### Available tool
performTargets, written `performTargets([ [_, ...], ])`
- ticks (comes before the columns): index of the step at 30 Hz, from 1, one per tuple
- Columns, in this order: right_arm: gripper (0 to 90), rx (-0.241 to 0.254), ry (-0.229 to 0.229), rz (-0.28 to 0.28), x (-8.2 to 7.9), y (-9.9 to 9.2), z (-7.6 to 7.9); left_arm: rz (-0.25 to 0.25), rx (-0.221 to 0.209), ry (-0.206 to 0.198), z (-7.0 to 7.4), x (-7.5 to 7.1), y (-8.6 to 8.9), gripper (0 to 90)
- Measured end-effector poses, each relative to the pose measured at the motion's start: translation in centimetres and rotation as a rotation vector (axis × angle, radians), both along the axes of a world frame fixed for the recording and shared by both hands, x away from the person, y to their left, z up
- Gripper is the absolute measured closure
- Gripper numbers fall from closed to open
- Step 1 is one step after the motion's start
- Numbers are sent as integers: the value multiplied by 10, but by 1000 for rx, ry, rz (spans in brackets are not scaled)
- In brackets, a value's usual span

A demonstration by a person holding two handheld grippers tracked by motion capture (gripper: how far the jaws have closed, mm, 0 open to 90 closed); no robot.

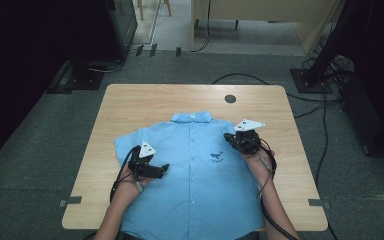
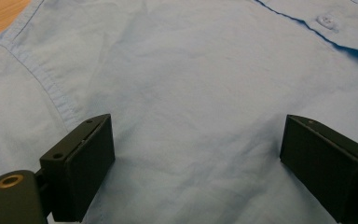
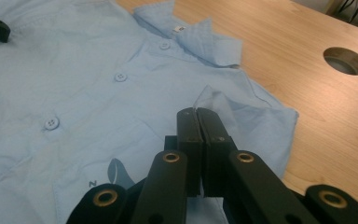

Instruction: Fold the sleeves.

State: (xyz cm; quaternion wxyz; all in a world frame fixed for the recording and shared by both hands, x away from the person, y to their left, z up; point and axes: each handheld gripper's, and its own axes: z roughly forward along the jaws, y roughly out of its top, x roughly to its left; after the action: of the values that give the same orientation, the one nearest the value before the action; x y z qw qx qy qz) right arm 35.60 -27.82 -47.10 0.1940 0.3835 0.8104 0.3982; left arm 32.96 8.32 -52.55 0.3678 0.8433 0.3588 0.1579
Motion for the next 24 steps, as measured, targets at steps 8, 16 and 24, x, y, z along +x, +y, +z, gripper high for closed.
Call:
performTargets([
  [8, 883, 32, 21, 4, 3, 4, -6, -2, 4, 0, 0, 0, 0, 99],
  [16, 881, 46, 64, 19, 7, 11, -18, 0, 2, 0, 0, 0, 0, 99],
  [24, 881, 53, 97, 22, 11, 14, -28, 0, 2, 0, 0, 0, 0, 99],
])
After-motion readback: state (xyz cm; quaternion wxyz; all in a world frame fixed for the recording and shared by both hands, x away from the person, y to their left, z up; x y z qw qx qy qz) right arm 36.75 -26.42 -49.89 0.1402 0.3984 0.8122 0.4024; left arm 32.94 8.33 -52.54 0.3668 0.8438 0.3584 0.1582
